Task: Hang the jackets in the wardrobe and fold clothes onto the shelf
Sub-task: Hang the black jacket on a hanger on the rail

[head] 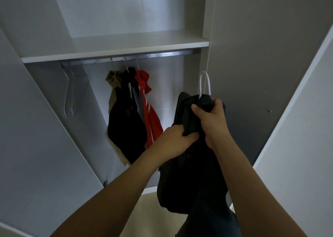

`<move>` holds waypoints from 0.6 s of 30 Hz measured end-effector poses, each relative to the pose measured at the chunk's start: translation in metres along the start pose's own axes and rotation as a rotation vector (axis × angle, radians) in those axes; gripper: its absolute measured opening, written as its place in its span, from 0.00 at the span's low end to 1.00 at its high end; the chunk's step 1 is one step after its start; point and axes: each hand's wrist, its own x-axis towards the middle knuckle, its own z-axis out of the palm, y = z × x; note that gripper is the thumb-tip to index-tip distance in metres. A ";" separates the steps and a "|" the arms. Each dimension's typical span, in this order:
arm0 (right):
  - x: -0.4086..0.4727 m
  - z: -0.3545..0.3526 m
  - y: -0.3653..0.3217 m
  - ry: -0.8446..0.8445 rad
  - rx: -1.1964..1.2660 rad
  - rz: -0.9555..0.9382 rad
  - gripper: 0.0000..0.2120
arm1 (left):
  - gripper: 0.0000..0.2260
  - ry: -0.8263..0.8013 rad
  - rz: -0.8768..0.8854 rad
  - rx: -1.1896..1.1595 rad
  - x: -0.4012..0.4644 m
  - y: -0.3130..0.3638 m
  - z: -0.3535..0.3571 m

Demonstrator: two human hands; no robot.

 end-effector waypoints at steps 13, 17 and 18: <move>-0.026 -0.034 0.028 0.125 -0.420 -0.277 0.16 | 0.11 0.242 -0.423 -1.252 -0.016 -0.005 -0.036; -0.030 -0.037 0.030 -0.002 -0.566 -0.382 0.22 | 0.09 0.294 -0.385 -1.240 -0.016 0.000 -0.029; -0.031 -0.036 0.030 -0.035 -0.562 -0.347 0.22 | 0.08 0.308 -0.378 -1.217 -0.016 0.001 -0.027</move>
